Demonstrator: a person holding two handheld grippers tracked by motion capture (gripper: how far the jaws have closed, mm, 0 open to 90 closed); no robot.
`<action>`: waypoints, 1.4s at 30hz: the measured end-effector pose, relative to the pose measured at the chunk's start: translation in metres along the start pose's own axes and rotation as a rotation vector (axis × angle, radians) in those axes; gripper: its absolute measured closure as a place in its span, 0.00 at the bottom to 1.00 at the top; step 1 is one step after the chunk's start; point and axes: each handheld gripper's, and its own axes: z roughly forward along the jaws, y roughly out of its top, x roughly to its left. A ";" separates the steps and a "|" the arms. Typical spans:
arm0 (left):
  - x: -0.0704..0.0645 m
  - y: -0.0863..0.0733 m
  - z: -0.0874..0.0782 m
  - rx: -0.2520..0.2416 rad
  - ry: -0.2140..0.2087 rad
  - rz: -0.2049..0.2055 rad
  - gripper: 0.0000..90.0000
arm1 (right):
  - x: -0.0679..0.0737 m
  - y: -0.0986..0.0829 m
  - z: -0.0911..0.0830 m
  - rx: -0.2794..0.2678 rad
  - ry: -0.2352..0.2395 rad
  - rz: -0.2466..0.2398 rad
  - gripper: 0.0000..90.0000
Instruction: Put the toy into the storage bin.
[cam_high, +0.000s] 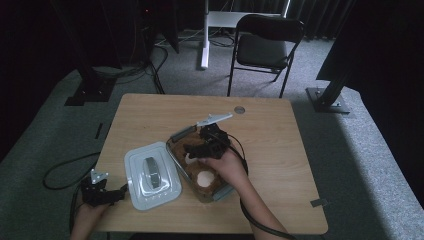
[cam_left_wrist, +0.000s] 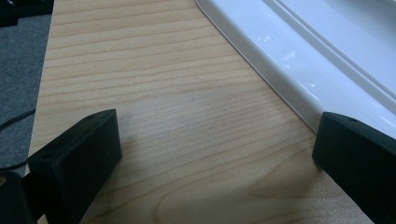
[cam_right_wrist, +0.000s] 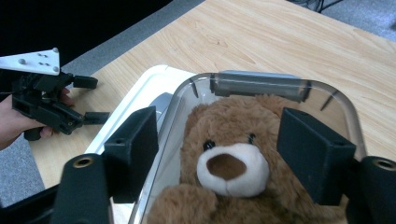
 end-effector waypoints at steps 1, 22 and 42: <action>0.000 0.000 0.000 0.000 0.000 0.000 0.02 | -0.001 -0.002 -0.003 -0.004 -0.005 -0.002 0.32; 0.000 0.000 0.000 0.000 0.000 0.000 0.02 | -0.031 -0.060 -0.065 -0.083 -0.065 0.060 0.32; 0.000 0.000 0.000 -0.001 0.000 -0.003 0.02 | -0.050 -0.082 -0.072 -0.004 -0.079 0.029 0.84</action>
